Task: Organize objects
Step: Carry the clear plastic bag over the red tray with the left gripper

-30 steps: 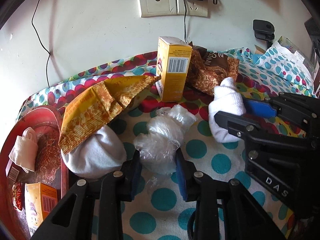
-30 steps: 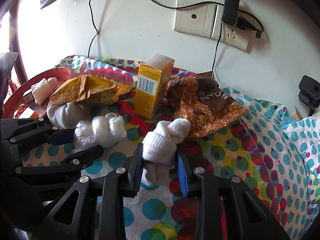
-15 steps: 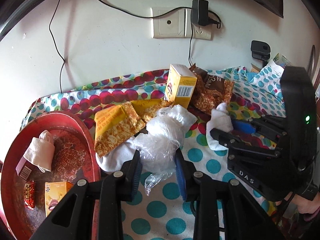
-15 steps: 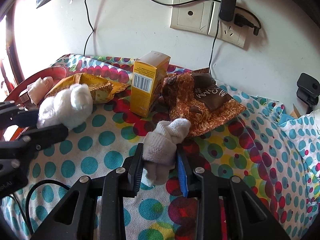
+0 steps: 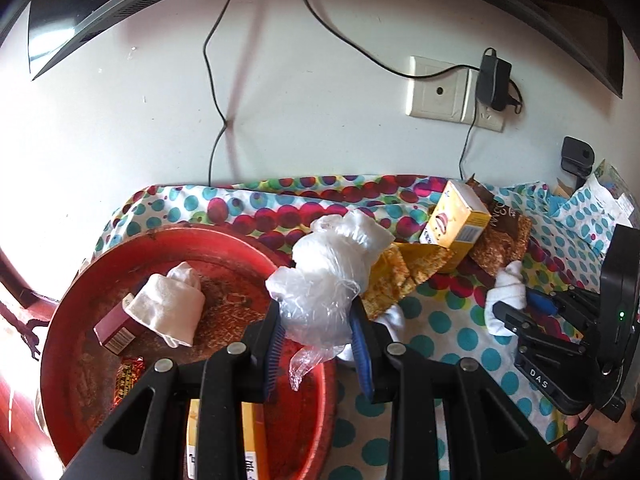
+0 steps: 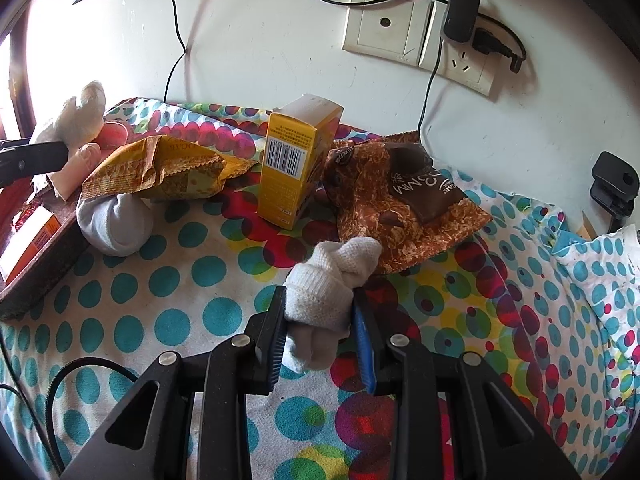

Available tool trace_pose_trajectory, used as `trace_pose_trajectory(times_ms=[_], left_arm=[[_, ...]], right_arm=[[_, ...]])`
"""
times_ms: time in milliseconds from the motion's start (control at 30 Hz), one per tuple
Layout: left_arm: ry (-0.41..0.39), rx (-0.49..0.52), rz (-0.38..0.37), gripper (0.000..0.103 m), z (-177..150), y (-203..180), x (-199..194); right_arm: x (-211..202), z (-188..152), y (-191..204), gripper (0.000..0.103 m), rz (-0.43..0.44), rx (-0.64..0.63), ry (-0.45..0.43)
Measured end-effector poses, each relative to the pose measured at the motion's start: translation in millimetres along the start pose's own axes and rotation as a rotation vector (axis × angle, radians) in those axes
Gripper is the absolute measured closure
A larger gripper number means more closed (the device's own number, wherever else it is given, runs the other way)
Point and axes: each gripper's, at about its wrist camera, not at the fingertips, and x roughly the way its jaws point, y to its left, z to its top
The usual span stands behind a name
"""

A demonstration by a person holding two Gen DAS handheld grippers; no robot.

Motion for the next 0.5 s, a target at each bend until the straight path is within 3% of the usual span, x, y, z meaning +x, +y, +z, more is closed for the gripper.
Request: trace_pose_trajectory(times_ms=[500], left_arm=[[0.077, -0.093, 0.077, 0.072, -7.0, 48.5, 21.1]], right_arm=[[-1.6, 1.6, 0.8, 0.074, -0.014, -0.014, 0.005]])
